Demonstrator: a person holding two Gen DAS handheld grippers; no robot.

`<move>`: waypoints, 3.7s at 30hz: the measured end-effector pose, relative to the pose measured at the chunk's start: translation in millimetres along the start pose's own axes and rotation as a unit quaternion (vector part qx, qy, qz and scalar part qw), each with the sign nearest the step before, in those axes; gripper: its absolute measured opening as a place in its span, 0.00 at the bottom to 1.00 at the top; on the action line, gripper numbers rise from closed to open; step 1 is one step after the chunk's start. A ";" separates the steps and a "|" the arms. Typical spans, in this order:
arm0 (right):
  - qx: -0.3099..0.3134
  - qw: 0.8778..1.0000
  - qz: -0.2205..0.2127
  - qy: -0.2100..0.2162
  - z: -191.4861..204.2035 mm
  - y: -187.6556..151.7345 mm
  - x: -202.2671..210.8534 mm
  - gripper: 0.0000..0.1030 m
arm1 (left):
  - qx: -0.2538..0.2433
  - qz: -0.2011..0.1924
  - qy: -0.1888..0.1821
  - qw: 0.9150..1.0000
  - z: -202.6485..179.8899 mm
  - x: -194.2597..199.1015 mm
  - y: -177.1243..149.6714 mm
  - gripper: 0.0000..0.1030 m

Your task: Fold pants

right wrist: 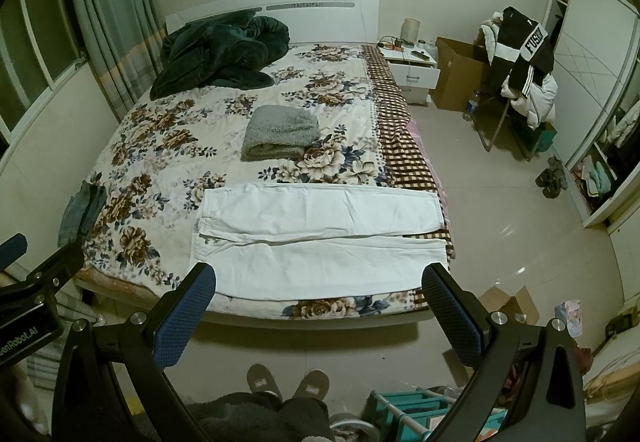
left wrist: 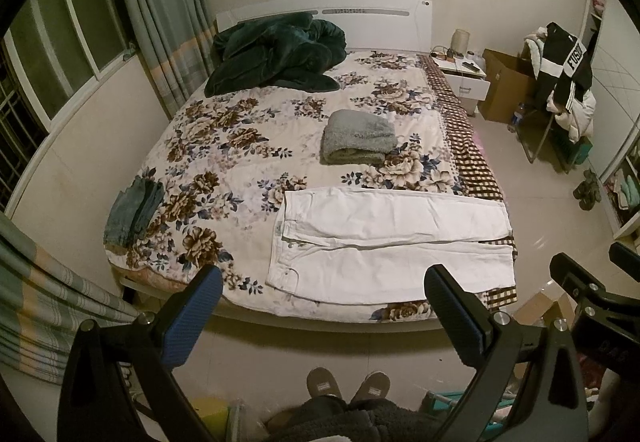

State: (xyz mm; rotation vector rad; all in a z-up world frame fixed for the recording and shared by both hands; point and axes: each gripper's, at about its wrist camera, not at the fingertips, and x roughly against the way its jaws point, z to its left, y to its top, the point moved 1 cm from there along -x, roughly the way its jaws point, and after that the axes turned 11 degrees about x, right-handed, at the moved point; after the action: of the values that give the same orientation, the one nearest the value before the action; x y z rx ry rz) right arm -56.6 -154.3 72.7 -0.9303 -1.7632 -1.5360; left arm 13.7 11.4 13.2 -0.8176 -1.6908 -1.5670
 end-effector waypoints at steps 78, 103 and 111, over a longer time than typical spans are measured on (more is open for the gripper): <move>-0.432 0.845 0.305 -0.085 -320.2 1.7 -934.7 0.39 | 0.309 0.217 0.113 0.919 9.9 -706.7 88.5 0.22; -0.351 0.902 0.249 0.024 -298.0 -86.0 -736.6 0.04 | 0.457 0.203 -0.099 0.860 72.5 -559.6 1.0 0.18; -0.324 0.916 0.235 0.014 -296.7 -57.2 -750.2 0.04 | 0.471 0.200 -0.123 0.850 22.9 -634.2 66.1 0.72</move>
State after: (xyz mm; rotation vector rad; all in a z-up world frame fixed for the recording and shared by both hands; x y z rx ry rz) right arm 319.3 -536.7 -532.8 -1.5043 -0.8867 -1.7945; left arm 427.9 40.7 -471.2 -0.7592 -1.9908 -0.2406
